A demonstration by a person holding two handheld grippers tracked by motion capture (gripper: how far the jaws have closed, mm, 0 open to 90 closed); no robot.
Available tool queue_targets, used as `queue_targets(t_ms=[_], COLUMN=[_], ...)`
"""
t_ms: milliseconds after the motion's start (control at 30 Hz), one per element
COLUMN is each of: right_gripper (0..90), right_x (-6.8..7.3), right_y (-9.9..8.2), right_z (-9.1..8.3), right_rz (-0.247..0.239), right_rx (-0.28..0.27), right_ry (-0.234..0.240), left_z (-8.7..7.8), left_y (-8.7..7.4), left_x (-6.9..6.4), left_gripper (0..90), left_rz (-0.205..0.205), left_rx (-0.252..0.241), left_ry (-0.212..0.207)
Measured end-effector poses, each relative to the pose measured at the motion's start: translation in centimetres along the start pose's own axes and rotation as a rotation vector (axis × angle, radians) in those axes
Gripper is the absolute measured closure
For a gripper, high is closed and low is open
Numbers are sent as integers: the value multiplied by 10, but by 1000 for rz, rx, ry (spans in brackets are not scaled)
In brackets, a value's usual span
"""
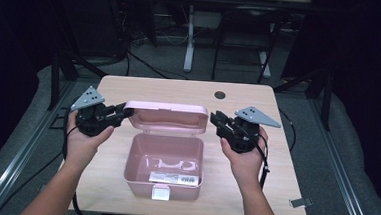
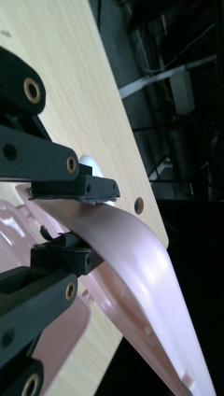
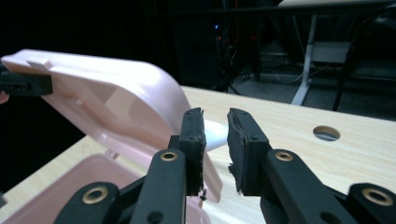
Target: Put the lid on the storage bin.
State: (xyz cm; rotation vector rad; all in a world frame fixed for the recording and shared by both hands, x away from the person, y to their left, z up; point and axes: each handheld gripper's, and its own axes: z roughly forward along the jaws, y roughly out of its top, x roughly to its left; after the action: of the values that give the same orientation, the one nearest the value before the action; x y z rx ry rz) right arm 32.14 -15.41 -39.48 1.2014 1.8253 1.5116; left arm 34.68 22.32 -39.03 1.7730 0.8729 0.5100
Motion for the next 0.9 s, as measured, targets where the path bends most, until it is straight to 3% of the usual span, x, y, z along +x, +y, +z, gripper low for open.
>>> queue_targets(t_ms=[500, 900], right_gripper=[739, 742], right_x=[2, 3], right_y=[-2, -3], right_z=[5, 4], right_rz=[-8, -8], right_rx=[21, 13], right_ry=[9, 11], left_z=[-11, -15], left_y=[-6, -8], left_x=[-3, -7], left_gripper=[705, 706], left_rz=[-21, -2], left_rx=[5, 21], left_ry=[-33, -24])
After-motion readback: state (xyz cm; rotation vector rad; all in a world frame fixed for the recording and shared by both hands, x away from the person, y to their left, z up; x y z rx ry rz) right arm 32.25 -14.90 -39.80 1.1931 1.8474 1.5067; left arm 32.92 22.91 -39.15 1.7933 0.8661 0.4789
